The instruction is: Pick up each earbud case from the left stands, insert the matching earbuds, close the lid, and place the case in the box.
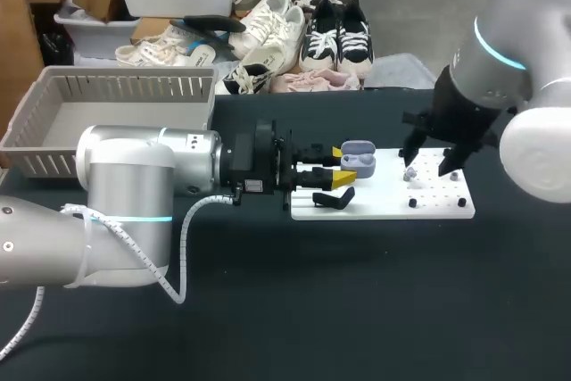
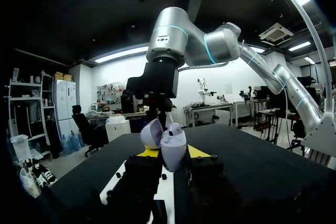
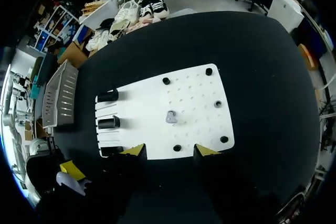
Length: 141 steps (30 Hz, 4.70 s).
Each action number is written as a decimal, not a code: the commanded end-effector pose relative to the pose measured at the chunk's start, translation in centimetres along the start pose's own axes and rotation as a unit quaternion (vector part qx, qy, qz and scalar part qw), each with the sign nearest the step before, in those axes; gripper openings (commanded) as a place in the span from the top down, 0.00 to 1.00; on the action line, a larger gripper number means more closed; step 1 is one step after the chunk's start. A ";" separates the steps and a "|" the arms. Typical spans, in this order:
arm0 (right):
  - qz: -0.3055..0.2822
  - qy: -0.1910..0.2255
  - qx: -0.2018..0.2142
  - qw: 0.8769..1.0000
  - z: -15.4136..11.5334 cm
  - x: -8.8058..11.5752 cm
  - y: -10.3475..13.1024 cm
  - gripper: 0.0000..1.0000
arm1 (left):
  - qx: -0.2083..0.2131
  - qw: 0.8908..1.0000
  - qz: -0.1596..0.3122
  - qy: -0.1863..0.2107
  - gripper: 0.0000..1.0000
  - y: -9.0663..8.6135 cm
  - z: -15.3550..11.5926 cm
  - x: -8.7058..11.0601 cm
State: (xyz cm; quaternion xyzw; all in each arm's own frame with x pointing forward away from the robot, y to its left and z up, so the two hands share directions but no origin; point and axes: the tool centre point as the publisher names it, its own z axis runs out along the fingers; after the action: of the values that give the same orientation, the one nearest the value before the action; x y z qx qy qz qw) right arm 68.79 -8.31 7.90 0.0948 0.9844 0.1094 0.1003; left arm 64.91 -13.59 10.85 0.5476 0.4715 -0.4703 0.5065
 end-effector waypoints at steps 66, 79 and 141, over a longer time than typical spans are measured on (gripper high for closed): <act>0.027 0.006 0.004 1.000 5.6 -2.5 -0.2 0.66 | -0.002 1.000 0.001 0.000 1.00 -0.1 0.0 0.0; 0.030 0.010 0.005 0.999 6.0 -2.5 -0.2 0.69 | -0.002 1.000 0.001 0.000 1.00 -0.1 0.0 0.0; 0.010 0.020 -0.008 1.000 -0.9 -1.1 -0.9 1.00 | -0.002 1.000 0.001 0.000 1.00 -0.1 0.0 0.0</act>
State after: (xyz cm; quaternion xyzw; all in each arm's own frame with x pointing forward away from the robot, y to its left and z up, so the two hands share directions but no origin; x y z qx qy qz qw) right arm 69.98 -9.16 7.01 0.1068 0.9824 0.1211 0.0938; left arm 64.91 -13.59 10.85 0.5476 0.4716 -0.4703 0.5065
